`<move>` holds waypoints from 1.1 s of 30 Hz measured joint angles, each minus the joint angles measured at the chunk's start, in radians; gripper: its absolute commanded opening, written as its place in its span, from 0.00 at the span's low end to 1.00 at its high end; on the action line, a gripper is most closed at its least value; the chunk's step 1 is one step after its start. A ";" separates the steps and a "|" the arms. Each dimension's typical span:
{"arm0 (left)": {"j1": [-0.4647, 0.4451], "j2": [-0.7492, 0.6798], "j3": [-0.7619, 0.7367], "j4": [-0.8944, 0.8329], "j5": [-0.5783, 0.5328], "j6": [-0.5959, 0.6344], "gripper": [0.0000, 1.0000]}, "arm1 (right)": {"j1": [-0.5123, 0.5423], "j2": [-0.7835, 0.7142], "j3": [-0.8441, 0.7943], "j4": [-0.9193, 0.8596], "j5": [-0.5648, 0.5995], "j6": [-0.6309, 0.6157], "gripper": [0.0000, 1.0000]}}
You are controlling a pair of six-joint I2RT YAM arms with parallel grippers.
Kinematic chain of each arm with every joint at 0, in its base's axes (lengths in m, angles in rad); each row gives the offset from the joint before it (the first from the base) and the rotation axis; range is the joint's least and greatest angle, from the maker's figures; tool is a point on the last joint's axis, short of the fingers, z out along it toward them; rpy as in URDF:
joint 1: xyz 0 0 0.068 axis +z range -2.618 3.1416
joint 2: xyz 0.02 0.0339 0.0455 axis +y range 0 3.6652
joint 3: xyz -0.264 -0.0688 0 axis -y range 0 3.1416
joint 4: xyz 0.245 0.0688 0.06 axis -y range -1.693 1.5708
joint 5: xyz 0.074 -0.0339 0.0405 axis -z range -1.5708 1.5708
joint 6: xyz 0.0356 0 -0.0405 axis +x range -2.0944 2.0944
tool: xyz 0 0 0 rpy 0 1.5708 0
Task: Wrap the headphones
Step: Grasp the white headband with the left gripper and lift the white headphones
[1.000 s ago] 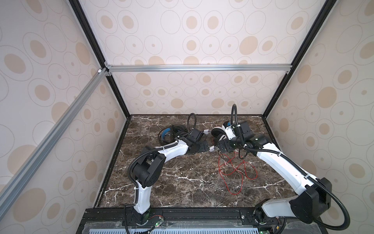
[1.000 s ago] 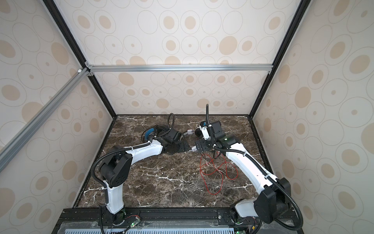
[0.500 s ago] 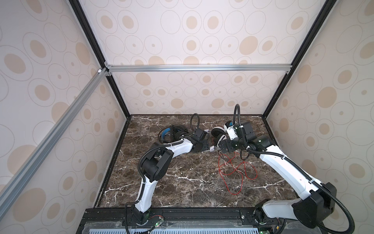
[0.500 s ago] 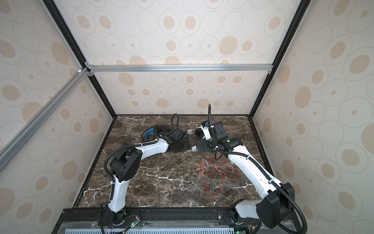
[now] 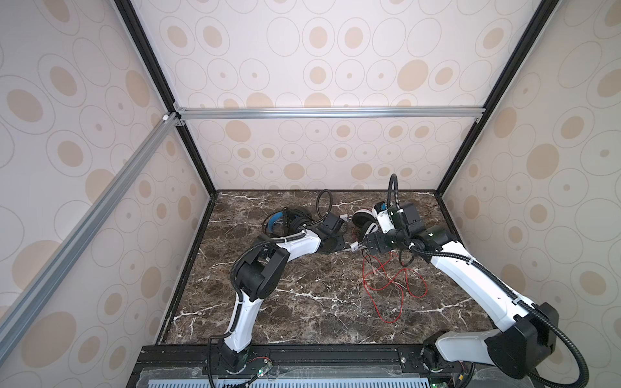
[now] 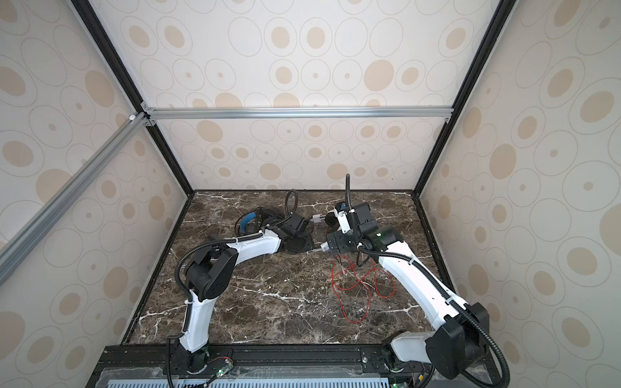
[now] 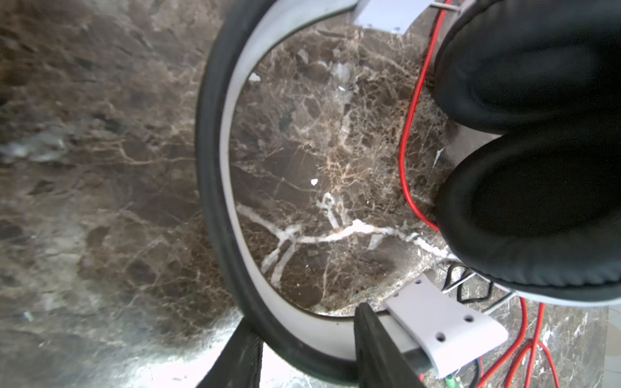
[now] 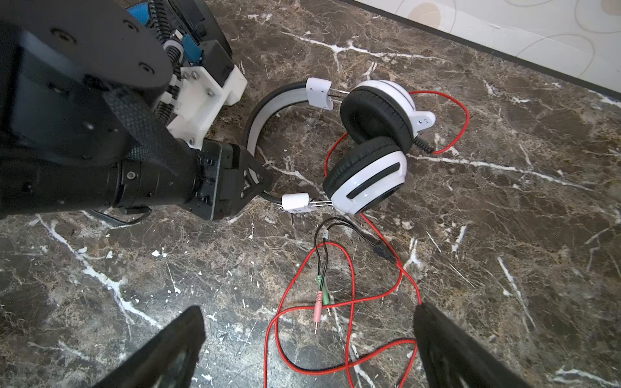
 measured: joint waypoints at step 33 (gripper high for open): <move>-0.011 -0.253 -0.114 -0.077 -0.054 0.029 0.00 | -0.025 -0.010 0.085 -0.043 0.004 0.005 1.00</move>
